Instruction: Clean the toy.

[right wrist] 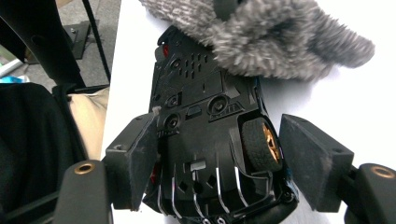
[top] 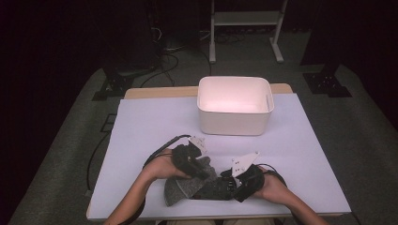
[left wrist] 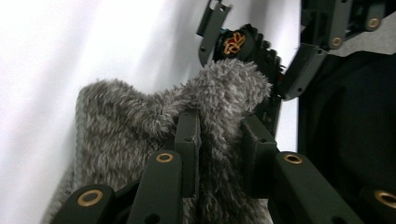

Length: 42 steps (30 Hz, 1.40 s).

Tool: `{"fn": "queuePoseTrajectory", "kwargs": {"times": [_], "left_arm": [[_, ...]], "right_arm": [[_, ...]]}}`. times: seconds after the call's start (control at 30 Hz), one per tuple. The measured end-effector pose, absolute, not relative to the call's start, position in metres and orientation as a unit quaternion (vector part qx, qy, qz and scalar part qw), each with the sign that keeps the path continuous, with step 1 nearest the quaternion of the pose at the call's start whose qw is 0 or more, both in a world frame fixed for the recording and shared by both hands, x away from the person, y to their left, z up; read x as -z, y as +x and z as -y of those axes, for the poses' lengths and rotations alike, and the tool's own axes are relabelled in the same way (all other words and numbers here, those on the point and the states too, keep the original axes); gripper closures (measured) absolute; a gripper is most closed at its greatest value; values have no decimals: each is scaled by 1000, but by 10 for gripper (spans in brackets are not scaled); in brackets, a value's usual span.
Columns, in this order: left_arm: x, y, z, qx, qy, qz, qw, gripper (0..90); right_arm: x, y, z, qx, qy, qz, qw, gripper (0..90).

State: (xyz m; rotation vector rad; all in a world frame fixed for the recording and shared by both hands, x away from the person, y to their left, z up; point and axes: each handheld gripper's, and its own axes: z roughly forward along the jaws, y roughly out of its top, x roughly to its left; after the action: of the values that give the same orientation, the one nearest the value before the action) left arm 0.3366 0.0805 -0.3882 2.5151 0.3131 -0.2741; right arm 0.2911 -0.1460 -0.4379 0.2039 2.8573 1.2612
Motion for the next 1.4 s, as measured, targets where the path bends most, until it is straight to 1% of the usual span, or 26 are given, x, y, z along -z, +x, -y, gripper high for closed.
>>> {"fn": "queuePoseTrajectory", "kwargs": {"times": [0.1, 0.2, 0.3, 0.5, 0.53, 0.57, 0.6, 0.63, 0.73, 0.77, 0.83, 0.93, 1.03, 1.2, 1.3, 1.37, 1.4], "left_arm": [[388, 332, -83, 105, 942, -113, 297, 726], [386, 328, -84, 104, 941, -109, 303, 728], [384, 320, -86, 101, 939, -101, 312, 728], [378, 305, -88, 96, 939, -81, 320, 727], [378, 304, -88, 96, 939, -79, 321, 727], [377, 302, -88, 96, 940, -76, 320, 727], [376, 301, -88, 95, 940, -74, 320, 728], [375, 299, -88, 98, 940, -69, 319, 729], [374, 295, -87, 105, 940, -60, 320, 730], [373, 293, -86, 104, 941, -58, 317, 730], [371, 292, -85, 101, 941, -53, 319, 730], [367, 293, -81, 88, 943, -53, 316, 730], [364, 299, -77, 73, 947, -52, 307, 729], [362, 310, -70, 35, 956, -59, 284, 725], [364, 310, -68, 31, 959, -58, 275, 725], [366, 309, -69, 32, 957, -60, 281, 726], [366, 310, -70, 33, 957, -61, 282, 726]], "right_arm": [[437, 288, 146, -402, 62, -913, 16, 283], [434, 287, 146, -402, 67, -913, 10, 280], [433, 290, 148, -397, 85, -914, -9, 246], [441, 289, 148, -382, 91, -918, -55, 253], [443, 286, 146, -380, 88, -919, -61, 279], [444, 285, 145, -378, 84, -920, -62, 333], [445, 283, 144, -376, 76, -921, -66, 411], [446, 281, 143, -373, 70, -923, -65, 425], [446, 278, 142, -380, 62, -920, -73, 539], [446, 277, 142, -383, 61, -919, -70, 540], [446, 271, 142, -383, 52, -921, -47, 550], [444, 268, 142, -383, 45, -923, 4, 564], [444, 276, 146, -383, 55, -922, 24, 564], [442, 294, 152, -384, 75, -920, 40, 564], [446, 299, 156, -392, 83, -916, 32, 557], [446, 299, 160, -396, 83, -914, 20, 485], [444, 299, 163, -401, 85, -912, 19, 479]]}}
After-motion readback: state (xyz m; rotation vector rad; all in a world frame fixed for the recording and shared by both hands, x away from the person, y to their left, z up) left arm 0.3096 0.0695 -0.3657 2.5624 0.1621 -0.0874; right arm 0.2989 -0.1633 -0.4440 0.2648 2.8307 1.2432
